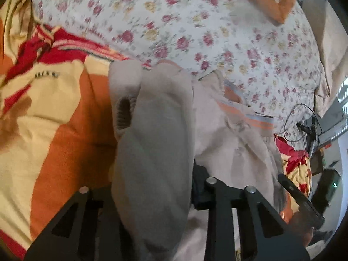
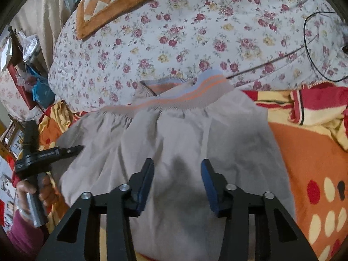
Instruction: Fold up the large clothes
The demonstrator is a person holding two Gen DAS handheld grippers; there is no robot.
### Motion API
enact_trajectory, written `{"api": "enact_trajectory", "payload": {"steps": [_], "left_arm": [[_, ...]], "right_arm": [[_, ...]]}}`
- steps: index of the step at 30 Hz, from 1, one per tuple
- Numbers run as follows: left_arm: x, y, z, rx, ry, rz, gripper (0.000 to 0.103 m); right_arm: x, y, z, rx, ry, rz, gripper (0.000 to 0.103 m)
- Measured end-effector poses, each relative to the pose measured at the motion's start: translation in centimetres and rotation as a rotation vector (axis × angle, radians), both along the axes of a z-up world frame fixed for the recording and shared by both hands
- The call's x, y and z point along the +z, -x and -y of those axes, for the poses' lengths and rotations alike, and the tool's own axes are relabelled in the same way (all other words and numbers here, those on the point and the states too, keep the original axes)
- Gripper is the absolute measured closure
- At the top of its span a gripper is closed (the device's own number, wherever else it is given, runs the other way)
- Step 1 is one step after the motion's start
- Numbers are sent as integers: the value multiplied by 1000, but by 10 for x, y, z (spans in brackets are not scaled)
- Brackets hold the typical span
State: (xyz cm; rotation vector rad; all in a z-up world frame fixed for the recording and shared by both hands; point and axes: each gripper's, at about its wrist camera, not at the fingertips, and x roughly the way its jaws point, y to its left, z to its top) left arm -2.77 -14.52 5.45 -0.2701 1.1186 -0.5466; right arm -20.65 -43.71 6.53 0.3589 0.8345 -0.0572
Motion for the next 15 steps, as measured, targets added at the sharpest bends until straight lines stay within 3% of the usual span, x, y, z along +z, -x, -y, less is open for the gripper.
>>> {"api": "enact_trajectory", "payload": {"steps": [2, 3, 4, 9, 11, 15], "left_arm": [[20, 9, 6, -26, -3, 32, 79], [26, 11, 8, -34, -1, 39, 79], [35, 13, 12, -43, 1, 47, 80], [81, 28, 53, -124, 6, 85, 81], [98, 36, 84, -166, -10, 103, 82], [109, 55, 148, -252, -33, 126, 82]], "right_arm": [[-13, -11, 3, -14, 67, -66, 70], [-28, -17, 7, -24, 75, -138, 71], [-36, -16, 10, -32, 46, -150, 71], [-9, 4, 24, -76, -10, -60, 67], [-5, 12, 38, -122, -20, -70, 66], [-10, 33, 81, -234, -214, -81, 66]]}}
